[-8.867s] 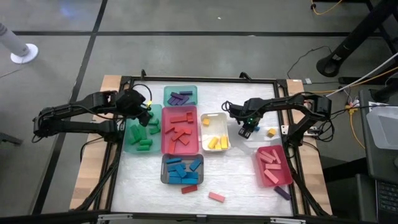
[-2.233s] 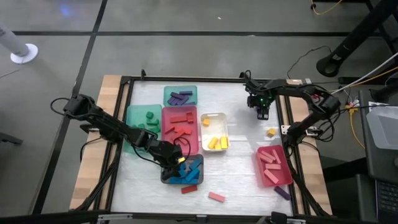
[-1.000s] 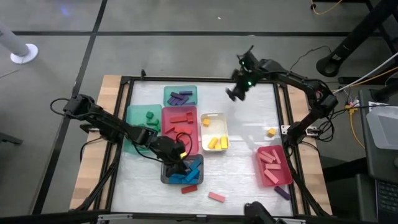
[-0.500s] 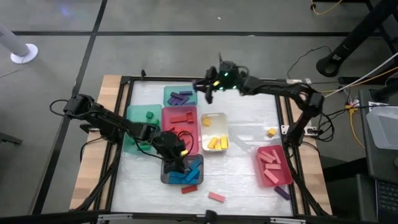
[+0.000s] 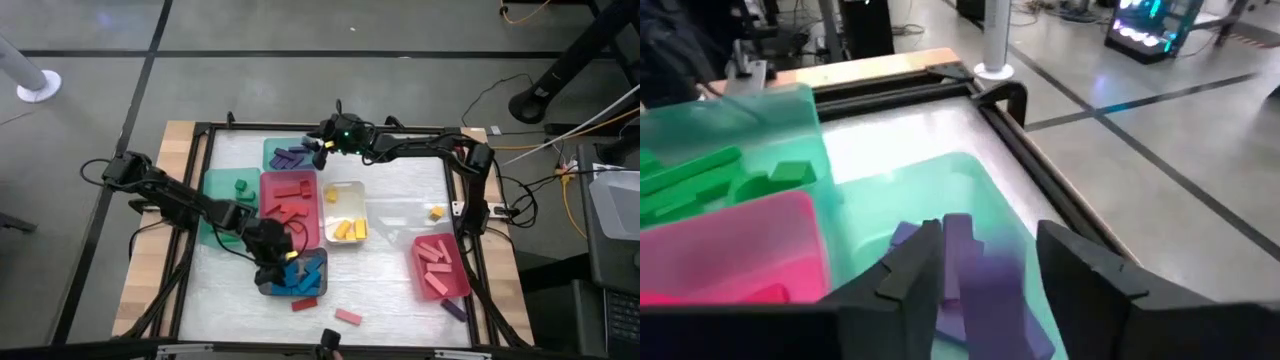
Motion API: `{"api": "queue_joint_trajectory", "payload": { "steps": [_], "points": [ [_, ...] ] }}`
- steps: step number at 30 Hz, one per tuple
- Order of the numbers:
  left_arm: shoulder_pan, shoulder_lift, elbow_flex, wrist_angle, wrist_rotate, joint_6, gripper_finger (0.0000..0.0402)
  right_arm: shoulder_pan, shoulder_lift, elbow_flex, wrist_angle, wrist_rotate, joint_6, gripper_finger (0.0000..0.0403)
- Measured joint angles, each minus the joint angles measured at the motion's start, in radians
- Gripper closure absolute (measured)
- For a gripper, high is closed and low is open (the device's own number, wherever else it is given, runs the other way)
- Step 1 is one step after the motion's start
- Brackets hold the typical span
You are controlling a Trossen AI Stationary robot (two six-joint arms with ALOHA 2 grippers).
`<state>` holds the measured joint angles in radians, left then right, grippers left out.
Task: Sort blocks
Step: Put the violet block into the top green bin, then put the red block into the top pink bin
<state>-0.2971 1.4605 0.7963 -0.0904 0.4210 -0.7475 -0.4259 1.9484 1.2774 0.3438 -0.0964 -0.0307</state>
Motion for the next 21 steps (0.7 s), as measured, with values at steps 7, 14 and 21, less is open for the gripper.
{"api": "queue_joint_trajectory", "payload": {
  "steps": [7, 14, 21],
  "points": [
    [-0.010, 0.000, 0.000, 0.002, -0.017, -0.001, 0.0219, 0.001, 0.000, 0.000, -0.004, -0.009, 0.000, 0.0200],
    [-0.080, 0.000, 0.000, 0.127, -0.104, -0.046, 0.0219, 0.000, -0.130, 0.000, -0.092, -0.009, -0.003, 0.0193],
    [-0.246, 0.000, 0.059, 0.231, -0.302, -0.137, 0.0221, 0.000, -0.304, 0.000, -0.236, -0.031, -0.003, 0.0198]
  ]
}}
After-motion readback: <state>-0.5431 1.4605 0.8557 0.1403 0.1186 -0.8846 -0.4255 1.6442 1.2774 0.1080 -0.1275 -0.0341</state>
